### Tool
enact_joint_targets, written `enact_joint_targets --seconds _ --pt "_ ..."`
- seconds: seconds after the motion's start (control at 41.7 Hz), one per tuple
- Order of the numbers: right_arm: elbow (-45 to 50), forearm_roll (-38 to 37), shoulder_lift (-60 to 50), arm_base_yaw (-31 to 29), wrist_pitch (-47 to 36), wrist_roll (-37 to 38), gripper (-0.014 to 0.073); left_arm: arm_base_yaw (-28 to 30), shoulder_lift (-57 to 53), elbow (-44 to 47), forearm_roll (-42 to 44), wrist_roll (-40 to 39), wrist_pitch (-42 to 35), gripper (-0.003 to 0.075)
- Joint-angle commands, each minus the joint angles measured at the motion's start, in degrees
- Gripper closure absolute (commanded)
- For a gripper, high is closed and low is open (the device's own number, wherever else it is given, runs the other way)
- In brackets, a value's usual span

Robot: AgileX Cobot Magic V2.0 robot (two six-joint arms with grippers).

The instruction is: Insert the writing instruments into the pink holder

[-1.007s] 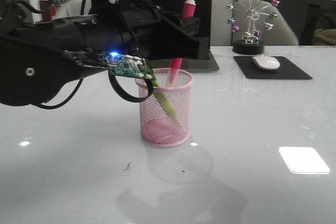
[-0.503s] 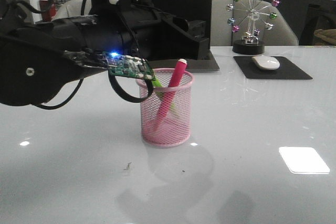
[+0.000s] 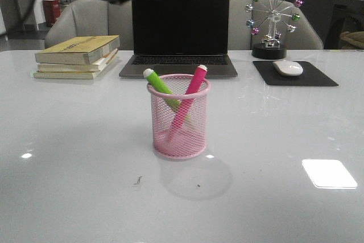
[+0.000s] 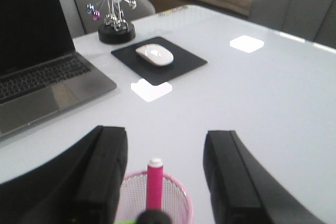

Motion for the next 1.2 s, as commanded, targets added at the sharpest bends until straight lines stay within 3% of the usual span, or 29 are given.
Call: enact_joint_targets --seconds 0.0,0.12,0.264,0.671,0.815,1.174 --pt "-1.58 -0.31 -0.33 0.09 -3.74 -0.36 0.0167 -0.44 -9.90 -1.76 -0.43 -0.17 9.55 0.0315" --pt "-1.58 -0.31 -0.33 0.09 -3.74 -0.36 0.0167 -0.44 -20.00 -1.76 -0.43 -0.17 25.08 0.0315" --pt "-1.58 -0.31 -0.33 0.09 -3.74 -0.36 0.0167 -0.44 -31.40 -1.76 -0.43 -0.17 36.94 0.0315" --pt "-1.58 -0.31 -0.33 0.09 -3.74 -0.36 0.0167 -0.44 -51.32 -1.37 0.03 -0.17 58.17 0.0315" --pt "-1.58 -0.31 -0.33 0.09 -3.74 -0.36 0.0167 -0.44 -52.14 1.03 1.32 -0.17 62.33 0.0315" --pt "-1.58 -0.31 -0.33 0.09 -4.31 -0.36 0.0167 -0.44 -52.14 6.91 2.71 -0.17 62.23 0.0316"
